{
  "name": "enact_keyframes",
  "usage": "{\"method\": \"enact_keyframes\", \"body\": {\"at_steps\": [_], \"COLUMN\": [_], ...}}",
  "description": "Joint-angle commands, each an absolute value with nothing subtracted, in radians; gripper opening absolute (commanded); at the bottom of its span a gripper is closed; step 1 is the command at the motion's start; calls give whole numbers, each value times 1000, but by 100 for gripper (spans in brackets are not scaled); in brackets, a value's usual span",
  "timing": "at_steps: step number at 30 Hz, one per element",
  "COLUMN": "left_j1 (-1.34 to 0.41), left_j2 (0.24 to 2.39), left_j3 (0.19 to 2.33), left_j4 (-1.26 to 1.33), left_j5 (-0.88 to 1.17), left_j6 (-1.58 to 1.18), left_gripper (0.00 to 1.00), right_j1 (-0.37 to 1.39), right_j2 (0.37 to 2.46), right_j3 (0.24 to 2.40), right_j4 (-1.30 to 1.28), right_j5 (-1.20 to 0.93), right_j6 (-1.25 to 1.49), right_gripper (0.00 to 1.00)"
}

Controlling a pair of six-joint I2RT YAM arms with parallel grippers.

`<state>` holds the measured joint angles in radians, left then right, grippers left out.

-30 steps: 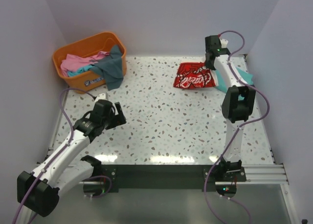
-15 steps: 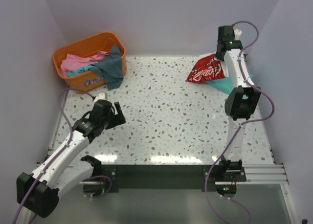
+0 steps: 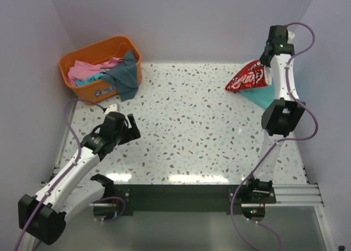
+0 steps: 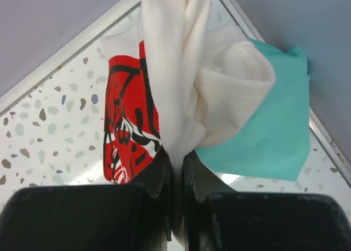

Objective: Fold and stack the t-shirts
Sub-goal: Neatly place the folded tshirt to the corner

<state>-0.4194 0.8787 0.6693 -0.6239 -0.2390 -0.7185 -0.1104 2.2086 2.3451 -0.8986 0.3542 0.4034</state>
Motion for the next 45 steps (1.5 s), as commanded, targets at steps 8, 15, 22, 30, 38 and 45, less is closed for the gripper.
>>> {"method": "enact_keyframes", "body": {"at_steps": [8, 15, 22, 30, 38, 45], "left_j1": [-422, -422, -422, -422, -422, -422], "left_j2": [897, 905, 910, 910, 908, 911], "left_j3": [684, 681, 683, 684, 692, 701], "left_j4": [-624, -617, -618, -623, -624, -629], "left_j5": [-249, -233, -227, -224, -225, -230], "left_j6": [-719, -715, -712, -710, -707, -706], "left_gripper": [100, 100, 100, 100, 100, 100], "right_j1": [-179, -236, -270, -304, -305, -295], "right_j2": [2053, 1990, 2012, 2029, 2000, 1876], "right_j3": [2387, 2114, 1867, 1801, 1818, 1752], "right_j4": [-824, -698, -598, -594, -672, -658], "right_j5": [261, 227, 267, 333, 382, 281], "right_j6": [456, 454, 486, 515, 528, 491], "right_gripper": [0, 0, 0, 4, 99, 99]}}
